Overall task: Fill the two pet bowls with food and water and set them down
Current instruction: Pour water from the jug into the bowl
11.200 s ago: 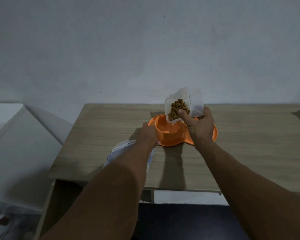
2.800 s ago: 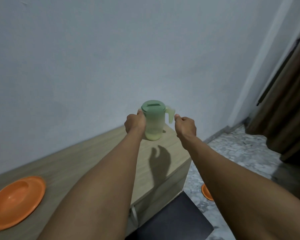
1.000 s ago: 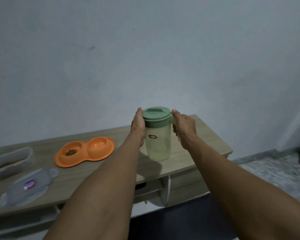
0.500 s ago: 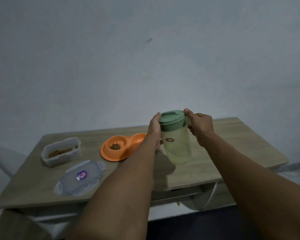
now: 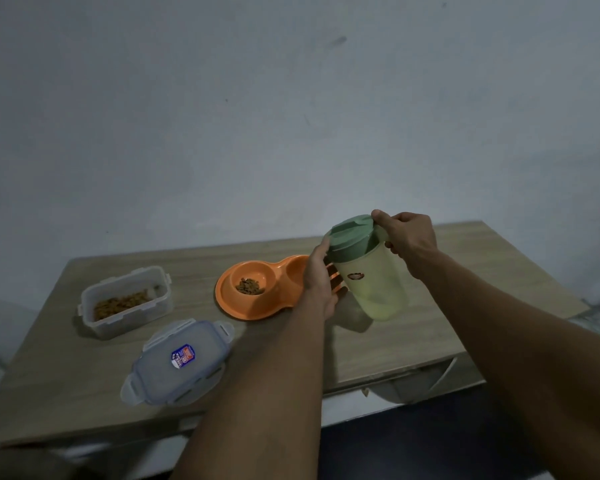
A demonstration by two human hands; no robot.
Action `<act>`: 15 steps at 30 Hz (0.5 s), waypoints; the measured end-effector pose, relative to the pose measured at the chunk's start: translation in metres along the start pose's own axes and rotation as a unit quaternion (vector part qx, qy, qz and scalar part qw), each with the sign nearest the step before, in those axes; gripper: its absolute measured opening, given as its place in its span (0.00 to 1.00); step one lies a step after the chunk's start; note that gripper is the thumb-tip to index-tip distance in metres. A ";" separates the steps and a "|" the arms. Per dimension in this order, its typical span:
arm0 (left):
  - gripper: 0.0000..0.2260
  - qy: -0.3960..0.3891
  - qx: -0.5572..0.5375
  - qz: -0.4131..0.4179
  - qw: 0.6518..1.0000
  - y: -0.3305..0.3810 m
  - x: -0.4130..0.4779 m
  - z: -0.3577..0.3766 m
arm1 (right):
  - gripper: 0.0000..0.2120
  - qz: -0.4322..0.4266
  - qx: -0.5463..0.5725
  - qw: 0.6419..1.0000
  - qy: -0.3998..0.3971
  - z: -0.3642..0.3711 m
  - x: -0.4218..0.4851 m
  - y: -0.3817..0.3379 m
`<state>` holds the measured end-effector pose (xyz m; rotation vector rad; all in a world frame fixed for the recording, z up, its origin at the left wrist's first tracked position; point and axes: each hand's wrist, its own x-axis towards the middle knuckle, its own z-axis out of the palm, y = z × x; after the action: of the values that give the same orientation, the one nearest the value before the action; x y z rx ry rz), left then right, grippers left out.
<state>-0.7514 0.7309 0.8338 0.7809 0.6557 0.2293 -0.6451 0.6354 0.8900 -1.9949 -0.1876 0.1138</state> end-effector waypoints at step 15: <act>0.22 0.043 -0.136 -0.029 0.989 -0.024 -0.003 0.017 | 0.20 -0.066 -0.164 0.979 -0.101 0.016 0.022 -0.011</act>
<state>-0.7438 0.7034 0.8273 0.4915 0.7093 0.2942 -0.6267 0.6579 0.8935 -2.2919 -0.4954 0.2126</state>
